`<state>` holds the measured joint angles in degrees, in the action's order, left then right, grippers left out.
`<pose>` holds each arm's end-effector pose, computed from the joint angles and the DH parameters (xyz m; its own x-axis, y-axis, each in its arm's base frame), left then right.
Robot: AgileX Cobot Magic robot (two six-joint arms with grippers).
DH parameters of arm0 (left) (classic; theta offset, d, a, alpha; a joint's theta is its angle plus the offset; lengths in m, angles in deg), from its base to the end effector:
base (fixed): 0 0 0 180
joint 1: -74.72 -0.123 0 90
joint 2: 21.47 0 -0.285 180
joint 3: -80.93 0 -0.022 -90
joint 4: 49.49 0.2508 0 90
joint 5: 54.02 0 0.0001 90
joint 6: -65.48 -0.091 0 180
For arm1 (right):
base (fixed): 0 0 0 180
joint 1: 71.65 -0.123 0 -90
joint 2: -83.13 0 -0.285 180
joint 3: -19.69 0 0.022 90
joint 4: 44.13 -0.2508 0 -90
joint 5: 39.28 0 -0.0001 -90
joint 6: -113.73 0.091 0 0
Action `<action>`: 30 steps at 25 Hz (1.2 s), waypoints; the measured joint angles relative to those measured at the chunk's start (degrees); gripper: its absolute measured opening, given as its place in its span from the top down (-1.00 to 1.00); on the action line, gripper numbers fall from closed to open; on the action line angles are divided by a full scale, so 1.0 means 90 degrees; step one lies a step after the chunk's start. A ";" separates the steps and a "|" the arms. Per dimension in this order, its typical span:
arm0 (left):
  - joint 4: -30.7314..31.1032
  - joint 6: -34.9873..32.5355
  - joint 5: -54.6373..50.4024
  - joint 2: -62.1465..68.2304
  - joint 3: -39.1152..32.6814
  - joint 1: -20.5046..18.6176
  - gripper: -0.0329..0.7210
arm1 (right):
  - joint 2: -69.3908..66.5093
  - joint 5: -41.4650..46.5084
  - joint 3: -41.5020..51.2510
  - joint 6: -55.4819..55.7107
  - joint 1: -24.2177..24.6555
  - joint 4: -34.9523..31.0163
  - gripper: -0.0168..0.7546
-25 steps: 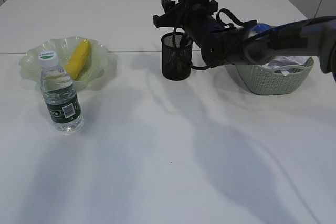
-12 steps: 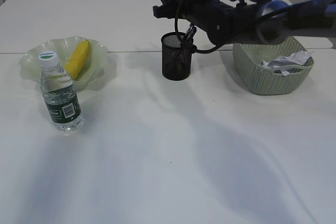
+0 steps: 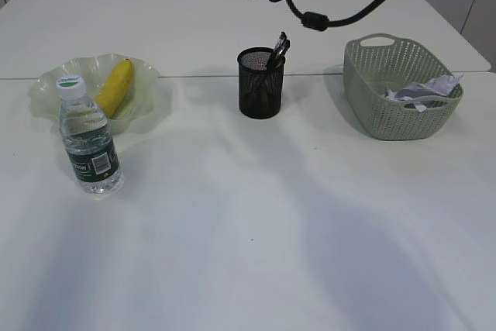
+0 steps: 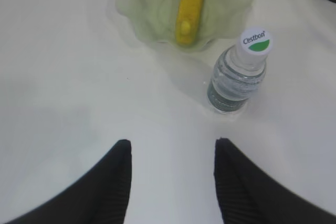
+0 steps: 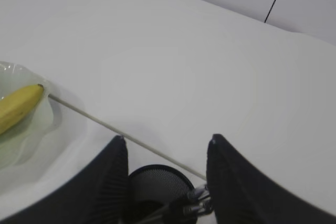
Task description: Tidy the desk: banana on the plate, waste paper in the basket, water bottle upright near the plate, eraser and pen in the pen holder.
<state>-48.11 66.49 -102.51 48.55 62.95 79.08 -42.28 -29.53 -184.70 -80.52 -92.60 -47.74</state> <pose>0.2146 -0.0147 0.3555 -0.7232 0.0535 -0.6886 0.0624 0.9980 0.0119 0.4671 0.1799 0.2966 -0.2571 -0.2971 -0.9196 -0.4219 0.8906 -0.1698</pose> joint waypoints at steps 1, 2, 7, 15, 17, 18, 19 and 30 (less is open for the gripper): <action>0.0027 0.0000 0.0000 -0.0035 0.0000 0.0000 -0.05 | 0.0165 0.0254 0.0000 -0.0018 0.0011 0.0012 0.00; 0.0039 0.0000 0.0000 -0.0075 0.0000 0.0000 -0.05 | 0.0306 0.0544 0.0000 -0.0017 0.0013 0.0028 0.00; 0.0113 -0.0005 0.0000 -0.0114 0.0000 0.0000 -0.06 | 0.1083 0.1868 0.0000 -0.0017 0.0136 0.0064 0.00; 0.0116 -0.0005 0.0096 -0.0114 0.0000 0.0000 -0.05 | 0.1990 0.3262 0.0000 -0.0017 0.0554 0.0078 0.00; 0.0116 -0.0005 0.0145 -0.0114 0.0000 0.0000 -0.05 | 0.2234 0.3497 0.0000 -0.0017 0.0688 0.0078 0.00; 0.0116 -0.0005 0.0155 -0.0114 0.0000 0.0000 -0.05 | 0.2359 0.3615 0.0000 -0.0017 0.0742 0.0078 0.00; 0.0116 -0.0005 0.0155 -0.0114 0.0000 0.0000 -0.05 | 0.2462 0.3749 0.0000 0.0017 0.0798 0.0078 0.00; 0.0116 0.0008 0.0205 -0.0400 0.0000 0.0000 -0.06 | 0.3605 0.4904 0.0119 0.0227 0.1208 0.0152 0.00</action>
<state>-47.06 66.56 -100.66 44.95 62.95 79.08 -9.84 14.60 -183.63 -78.48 -81.73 -46.38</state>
